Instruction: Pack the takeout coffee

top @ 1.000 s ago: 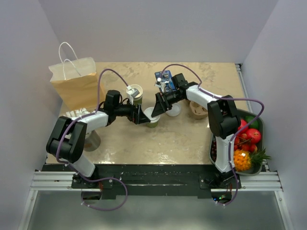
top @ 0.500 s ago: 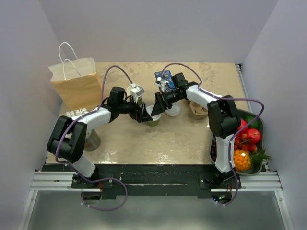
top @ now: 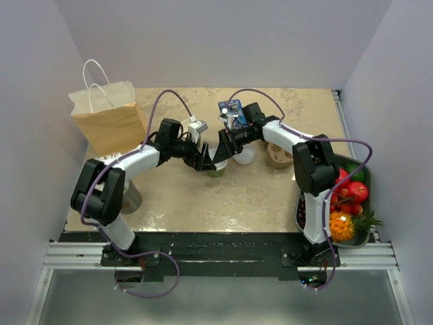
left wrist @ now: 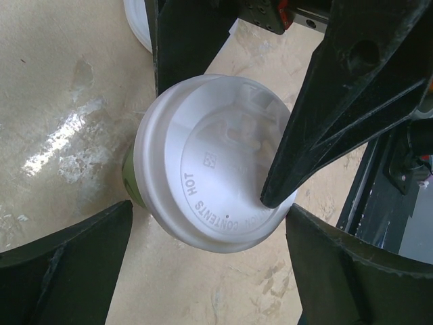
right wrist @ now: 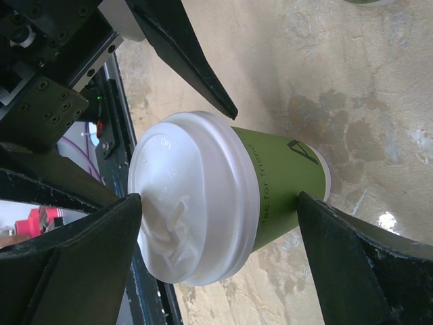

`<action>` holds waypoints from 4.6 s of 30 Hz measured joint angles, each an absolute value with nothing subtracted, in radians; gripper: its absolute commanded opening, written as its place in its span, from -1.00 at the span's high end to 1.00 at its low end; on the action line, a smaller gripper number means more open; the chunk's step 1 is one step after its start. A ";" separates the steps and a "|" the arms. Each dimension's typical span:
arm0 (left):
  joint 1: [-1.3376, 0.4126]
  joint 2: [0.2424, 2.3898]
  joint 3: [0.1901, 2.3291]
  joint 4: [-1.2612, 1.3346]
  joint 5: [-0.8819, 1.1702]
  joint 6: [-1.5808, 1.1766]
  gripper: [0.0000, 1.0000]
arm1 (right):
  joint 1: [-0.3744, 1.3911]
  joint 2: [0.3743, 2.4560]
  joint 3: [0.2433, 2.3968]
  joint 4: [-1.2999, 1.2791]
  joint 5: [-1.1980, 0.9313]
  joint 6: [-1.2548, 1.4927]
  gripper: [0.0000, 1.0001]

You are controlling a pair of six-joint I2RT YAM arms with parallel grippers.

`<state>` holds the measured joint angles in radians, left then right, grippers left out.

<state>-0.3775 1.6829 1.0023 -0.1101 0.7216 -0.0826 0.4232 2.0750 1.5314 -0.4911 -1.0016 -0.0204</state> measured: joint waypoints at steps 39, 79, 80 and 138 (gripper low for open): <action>-0.398 1.732 0.958 -0.198 0.506 0.143 -0.93 | 0.420 2.090 1.613 -0.532 -0.993 -0.033 -0.98; -0.500 1.685 0.884 0.215 0.717 0.212 -0.61 | 0.279 2.085 1.660 -0.619 -0.833 -0.363 -0.98; -0.509 1.687 0.884 0.224 0.696 0.208 -0.57 | 0.274 2.085 1.660 -0.628 -0.833 -0.378 -0.98; -0.203 1.803 1.338 -0.924 1.007 0.049 0.42 | 0.307 2.015 1.600 -0.601 -0.990 -0.160 -0.94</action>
<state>-0.2031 1.8030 1.3380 -0.9237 1.0073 0.0490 0.3073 2.0148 1.6005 -0.6014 -0.9897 -0.1604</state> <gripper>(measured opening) 0.291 0.971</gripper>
